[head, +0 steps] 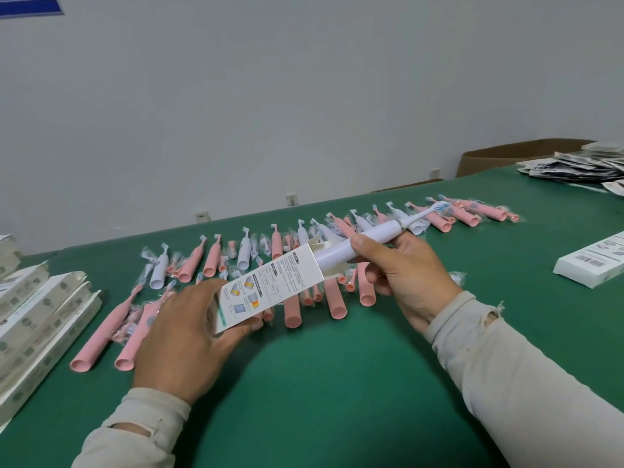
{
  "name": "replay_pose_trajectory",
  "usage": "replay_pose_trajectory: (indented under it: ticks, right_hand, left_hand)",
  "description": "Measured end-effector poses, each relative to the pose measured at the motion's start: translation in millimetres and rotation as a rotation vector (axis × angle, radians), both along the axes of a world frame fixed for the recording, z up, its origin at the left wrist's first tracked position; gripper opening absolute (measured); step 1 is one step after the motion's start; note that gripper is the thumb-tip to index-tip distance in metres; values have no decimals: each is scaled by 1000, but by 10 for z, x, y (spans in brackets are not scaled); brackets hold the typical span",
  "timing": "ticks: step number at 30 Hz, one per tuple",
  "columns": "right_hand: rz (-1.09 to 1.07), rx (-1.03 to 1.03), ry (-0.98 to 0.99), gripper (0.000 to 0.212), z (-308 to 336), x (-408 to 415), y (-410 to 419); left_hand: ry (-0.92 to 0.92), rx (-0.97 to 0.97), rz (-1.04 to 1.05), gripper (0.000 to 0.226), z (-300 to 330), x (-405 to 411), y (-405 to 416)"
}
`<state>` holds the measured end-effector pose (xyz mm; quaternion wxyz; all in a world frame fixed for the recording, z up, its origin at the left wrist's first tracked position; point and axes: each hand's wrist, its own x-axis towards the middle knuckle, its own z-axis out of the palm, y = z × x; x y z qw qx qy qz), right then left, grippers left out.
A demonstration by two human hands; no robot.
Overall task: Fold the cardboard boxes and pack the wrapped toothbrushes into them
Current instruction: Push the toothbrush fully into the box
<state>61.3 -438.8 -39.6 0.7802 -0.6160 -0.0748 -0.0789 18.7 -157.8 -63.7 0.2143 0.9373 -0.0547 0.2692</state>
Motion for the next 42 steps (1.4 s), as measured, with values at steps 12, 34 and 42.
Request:
replay_pose_trajectory:
  ticks: [12,34,42]
  right_hand:
    - [-19,-557,-42,32,-92,-12,93]
    - [-182,-570,-365,19,-69,-70,67]
    - [-129,-695,-395,21,-80,-69,79]
  left_hand:
    - [6,-3,28,58,-41,33,66]
    - [18,-19,27,66,-53,31,30]
    - [41,6,31,71,-60,38,22]
